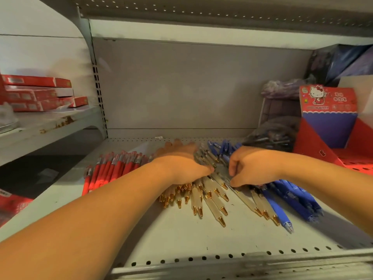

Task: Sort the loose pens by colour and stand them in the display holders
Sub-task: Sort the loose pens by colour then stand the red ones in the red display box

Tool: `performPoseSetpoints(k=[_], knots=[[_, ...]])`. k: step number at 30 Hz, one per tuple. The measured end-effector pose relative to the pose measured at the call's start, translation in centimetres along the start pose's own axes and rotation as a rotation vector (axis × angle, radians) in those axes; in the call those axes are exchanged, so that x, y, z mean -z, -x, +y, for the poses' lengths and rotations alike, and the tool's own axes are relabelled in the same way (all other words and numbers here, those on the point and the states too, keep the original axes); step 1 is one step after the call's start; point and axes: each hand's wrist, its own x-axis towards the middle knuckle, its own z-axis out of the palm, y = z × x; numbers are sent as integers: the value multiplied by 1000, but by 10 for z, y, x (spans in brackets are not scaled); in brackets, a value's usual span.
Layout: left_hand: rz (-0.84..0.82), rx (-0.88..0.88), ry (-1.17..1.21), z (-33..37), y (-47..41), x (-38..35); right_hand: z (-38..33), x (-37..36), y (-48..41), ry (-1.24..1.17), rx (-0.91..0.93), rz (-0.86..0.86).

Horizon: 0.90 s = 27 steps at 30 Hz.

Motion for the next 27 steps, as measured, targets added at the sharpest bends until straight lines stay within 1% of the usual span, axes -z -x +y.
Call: performPoseSetpoints(k=[2,4,8,12,15,17,20,23,27], knots=[[-73,-4,-55,1,-1,-4,-8,-4,-1,98,19,31],[-108,-30,-89,0,-2,-6,-15,-8,-5,178,35,32],[-68,-35,-66,-7,-6,-4,-21,-12,-13,76,39,-44],[-59,-1,-24,-14,-12,-3,-13,-6,-3,8,162,-4],[12,-23,-42,-16,-18,0,0,-7,17,-10,233,-65],[19,-45,-27,-14,-23,-1,3,-11,27,14,300,-87],[-27,-59,-70,-9,-29,-6,1,-18,30,78,370,-22],[-103,-30,-82,-8,-34,-10,-4,-25,31,13,363,47],[-99,-44,1,-13,-35,-10,-10,-39,33,-62,353,97]])
